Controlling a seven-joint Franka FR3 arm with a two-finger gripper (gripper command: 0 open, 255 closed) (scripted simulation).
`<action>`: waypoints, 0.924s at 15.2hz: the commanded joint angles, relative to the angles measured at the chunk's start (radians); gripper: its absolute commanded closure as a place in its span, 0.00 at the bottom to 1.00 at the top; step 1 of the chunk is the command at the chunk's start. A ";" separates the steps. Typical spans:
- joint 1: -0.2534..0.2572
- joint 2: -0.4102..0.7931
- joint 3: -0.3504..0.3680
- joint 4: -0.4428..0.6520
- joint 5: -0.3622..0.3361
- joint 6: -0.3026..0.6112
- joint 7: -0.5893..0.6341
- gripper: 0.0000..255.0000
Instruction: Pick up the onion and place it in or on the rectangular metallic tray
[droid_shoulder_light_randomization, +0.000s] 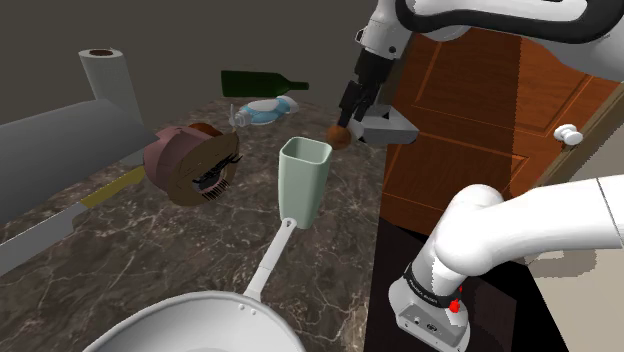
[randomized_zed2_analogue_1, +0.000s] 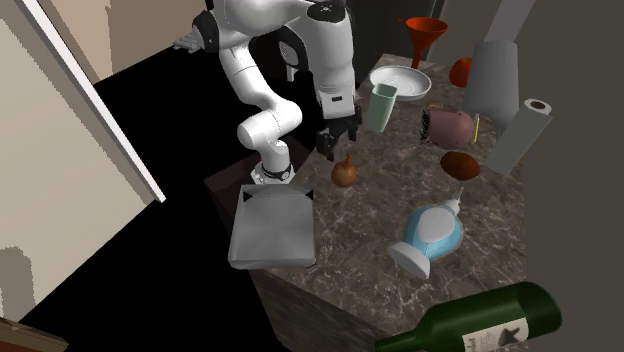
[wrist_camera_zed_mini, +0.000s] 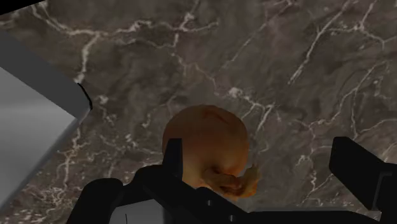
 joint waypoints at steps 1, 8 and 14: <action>0.000 0.000 0.000 0.000 0.000 0.000 0.000 0.00; -0.051 0.369 0.023 0.244 -0.031 -0.145 0.166 0.00; -0.050 0.350 0.027 0.154 -0.029 -0.074 0.166 0.00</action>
